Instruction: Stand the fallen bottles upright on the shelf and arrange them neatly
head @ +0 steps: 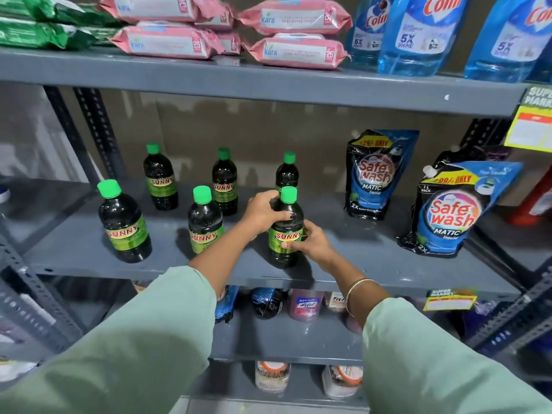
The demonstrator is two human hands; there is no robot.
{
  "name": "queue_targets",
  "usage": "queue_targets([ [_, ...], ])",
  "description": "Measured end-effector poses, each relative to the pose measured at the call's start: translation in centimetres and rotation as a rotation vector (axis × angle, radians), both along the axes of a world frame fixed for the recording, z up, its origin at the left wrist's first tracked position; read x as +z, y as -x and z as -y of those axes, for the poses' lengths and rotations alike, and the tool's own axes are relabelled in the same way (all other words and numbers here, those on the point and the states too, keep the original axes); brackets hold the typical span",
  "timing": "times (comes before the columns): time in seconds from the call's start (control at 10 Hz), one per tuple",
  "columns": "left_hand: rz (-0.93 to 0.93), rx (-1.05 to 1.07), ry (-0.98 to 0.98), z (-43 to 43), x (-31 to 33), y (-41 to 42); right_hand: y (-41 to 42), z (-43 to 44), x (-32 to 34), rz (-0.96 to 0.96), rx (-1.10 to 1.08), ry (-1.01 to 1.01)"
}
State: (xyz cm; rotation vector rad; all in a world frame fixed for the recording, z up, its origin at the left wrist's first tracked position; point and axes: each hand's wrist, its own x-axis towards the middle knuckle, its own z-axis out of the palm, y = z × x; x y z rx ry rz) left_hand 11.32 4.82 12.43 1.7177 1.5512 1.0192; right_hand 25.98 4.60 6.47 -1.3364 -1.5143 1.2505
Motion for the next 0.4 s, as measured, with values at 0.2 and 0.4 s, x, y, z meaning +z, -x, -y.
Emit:
queue_targets([
  [0.2, -0.019, 0.000, -0.034, 1.2, 0.2, -0.2, 0.0, 1.0, 0.2, -0.008, 0.008, 0.016],
  [0.4, 0.043, 0.047, -0.139, 2.2, -0.3, -0.5, 0.3, 2.0, 0.9, 0.105, -0.053, -0.070],
])
